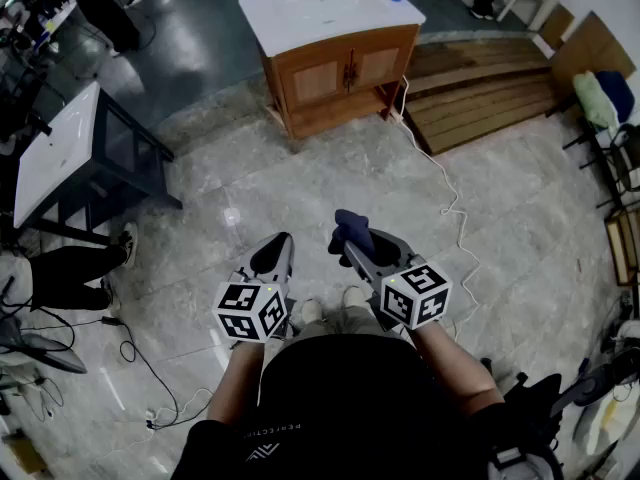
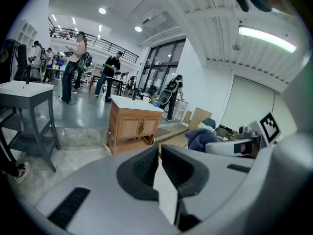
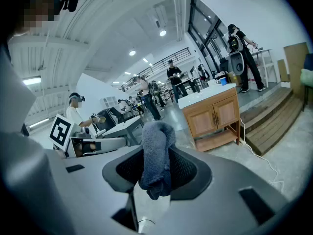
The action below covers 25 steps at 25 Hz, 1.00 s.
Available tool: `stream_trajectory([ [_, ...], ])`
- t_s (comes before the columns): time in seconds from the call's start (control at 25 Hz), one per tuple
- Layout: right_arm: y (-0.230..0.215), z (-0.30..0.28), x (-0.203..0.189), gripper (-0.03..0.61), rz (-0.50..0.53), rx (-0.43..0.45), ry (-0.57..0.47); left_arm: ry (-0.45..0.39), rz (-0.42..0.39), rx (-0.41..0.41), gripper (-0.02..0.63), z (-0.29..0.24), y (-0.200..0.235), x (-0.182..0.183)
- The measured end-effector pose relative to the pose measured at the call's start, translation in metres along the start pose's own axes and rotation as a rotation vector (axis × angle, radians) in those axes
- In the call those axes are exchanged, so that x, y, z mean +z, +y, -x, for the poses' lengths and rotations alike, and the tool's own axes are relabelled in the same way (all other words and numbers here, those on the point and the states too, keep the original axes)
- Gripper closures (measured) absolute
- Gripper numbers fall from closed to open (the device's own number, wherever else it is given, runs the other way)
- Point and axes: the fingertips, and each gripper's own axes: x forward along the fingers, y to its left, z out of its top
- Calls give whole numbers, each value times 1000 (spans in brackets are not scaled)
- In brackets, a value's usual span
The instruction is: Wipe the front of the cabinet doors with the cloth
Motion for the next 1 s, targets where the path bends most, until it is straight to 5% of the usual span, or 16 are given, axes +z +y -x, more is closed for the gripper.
stream_trajectory([
  [1.0,-74,9,15,428,9,90,39,11,-26,56,589,-64,-40,9],
])
